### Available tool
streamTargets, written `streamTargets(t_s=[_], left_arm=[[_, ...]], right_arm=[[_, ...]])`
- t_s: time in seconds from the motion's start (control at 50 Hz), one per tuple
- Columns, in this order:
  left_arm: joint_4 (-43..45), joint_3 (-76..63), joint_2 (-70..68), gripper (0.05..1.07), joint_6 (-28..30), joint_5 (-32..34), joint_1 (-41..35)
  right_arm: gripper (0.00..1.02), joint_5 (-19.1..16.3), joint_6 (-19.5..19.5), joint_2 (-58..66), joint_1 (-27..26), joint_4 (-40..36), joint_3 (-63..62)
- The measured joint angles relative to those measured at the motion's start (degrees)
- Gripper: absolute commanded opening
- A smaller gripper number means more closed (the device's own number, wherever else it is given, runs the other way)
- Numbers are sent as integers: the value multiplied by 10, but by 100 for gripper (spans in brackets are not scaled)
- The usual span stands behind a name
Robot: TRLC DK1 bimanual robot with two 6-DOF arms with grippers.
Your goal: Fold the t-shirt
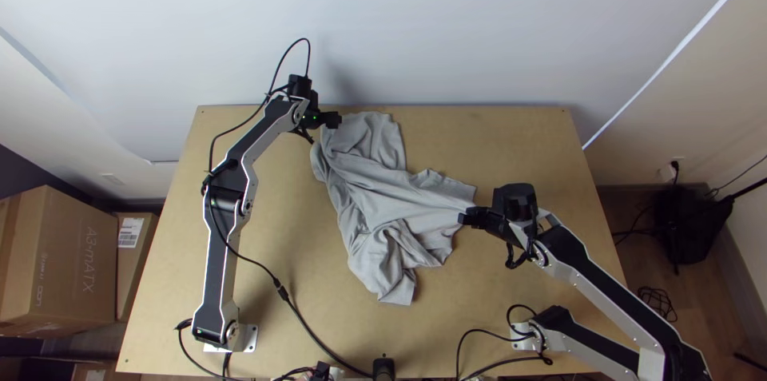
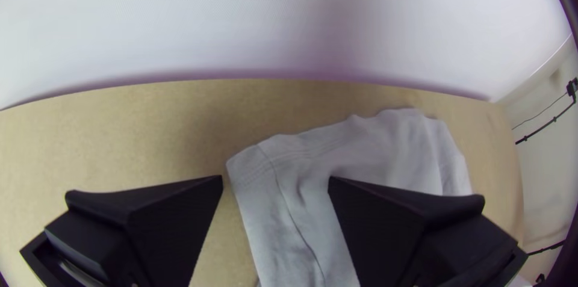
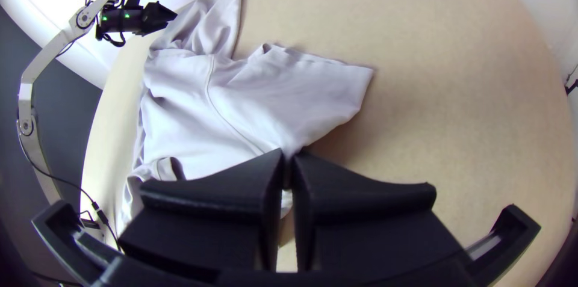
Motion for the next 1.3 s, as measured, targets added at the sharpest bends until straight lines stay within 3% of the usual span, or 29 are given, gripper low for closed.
streamTargets(t_s=[0.1,0.18,0.42,0.64,0.92,1.3], left_arm=[[4,0,2,44,-9,-3,0],[10,0,2,7,-19,-4,1],[13,0,2,8,-31,-4,12],[-49,-2,-35,8,-49,-4,59],[-130,-2,-203,8,-62,3,112],[-160,-2,-424,8,-59,-8,149]], right_arm=[[2,0,0,-7,0,0,0],[2,0,0,-11,0,0,0],[2,3,-5,-21,-16,0,2],[2,17,-53,-35,-56,17,41],[2,17,-83,-34,-92,68,108],[2,17,-121,47,-112,125,273]])
